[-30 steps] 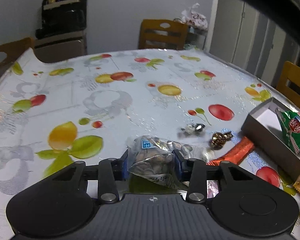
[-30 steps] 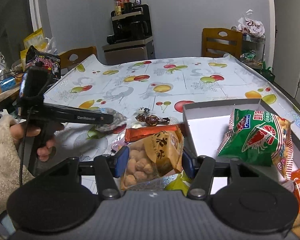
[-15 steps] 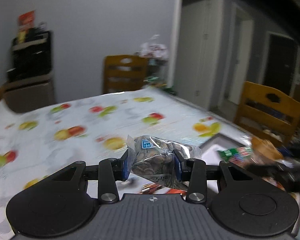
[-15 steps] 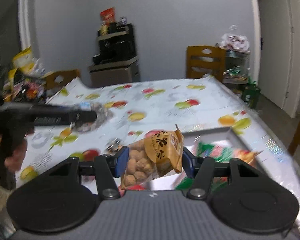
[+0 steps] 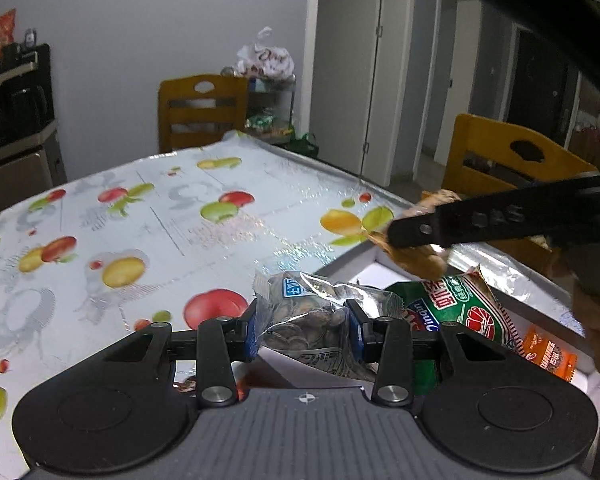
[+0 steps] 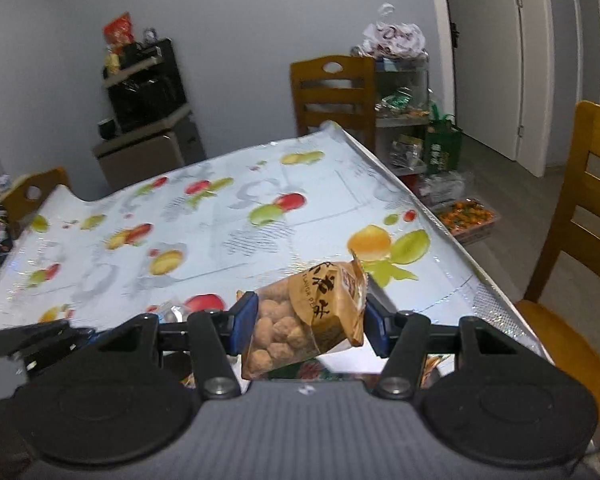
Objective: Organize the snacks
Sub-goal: 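Lift both bags and carry them over the white box, then lower both bags into the white box and open both tools, then withdraw both open tools from the box toward the orange candy bar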
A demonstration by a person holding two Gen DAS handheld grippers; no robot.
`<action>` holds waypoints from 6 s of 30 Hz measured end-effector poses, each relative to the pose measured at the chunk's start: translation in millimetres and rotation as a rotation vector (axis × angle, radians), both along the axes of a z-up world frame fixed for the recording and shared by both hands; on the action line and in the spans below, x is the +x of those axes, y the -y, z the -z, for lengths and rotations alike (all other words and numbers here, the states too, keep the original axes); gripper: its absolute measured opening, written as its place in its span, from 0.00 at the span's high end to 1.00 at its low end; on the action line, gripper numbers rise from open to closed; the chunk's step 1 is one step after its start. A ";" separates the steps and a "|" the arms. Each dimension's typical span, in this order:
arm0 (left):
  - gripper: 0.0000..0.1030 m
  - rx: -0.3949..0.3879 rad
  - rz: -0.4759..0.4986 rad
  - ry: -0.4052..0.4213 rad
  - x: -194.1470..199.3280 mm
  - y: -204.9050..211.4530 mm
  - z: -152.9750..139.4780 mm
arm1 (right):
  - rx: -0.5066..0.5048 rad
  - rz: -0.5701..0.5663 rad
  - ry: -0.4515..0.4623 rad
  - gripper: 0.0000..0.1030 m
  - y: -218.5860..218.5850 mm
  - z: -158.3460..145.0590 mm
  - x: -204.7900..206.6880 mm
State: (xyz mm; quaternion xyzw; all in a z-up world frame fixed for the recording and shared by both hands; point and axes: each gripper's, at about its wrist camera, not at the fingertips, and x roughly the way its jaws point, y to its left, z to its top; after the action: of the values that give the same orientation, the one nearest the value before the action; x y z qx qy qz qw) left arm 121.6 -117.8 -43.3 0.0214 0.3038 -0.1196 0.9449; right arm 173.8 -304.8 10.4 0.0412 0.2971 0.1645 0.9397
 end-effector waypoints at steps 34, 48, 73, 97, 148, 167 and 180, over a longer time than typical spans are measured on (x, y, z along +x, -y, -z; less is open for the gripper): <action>0.59 -0.031 0.039 -0.092 19.0 6.4 28.1 | -0.077 0.032 -0.196 0.46 -29.8 48.3 60.6; 0.58 -0.001 0.041 -0.079 17.6 11.3 30.2 | -0.070 0.060 -0.217 0.46 -26.3 55.2 65.7; 0.40 0.000 0.039 -0.054 16.4 16.8 32.2 | 0.039 0.117 -0.218 0.28 -11.0 51.5 66.9; 0.00 -0.049 0.089 -0.005 -17.2 22.4 -0.9 | 0.102 0.109 -0.135 0.15 20.4 16.7 -21.0; 0.00 0.040 -0.190 -0.036 -48.5 -152.9 4.6 | -0.257 -0.219 0.044 0.14 -132.3 33.4 -136.9; 0.00 0.012 -0.189 -0.098 -47.5 -165.4 23.1 | -0.518 -0.662 0.086 0.17 -202.4 75.5 -62.1; 0.00 -0.004 -0.189 -0.102 -47.4 -165.7 22.1 | -0.363 -0.717 -0.064 0.40 -203.8 77.8 -33.5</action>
State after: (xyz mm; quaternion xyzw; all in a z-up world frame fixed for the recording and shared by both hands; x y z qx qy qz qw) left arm 74.2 47.9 -65.4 -0.0154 0.3518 -0.0314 0.9354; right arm 140.3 -101.0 -67.4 -0.2267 0.3462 0.4253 0.8049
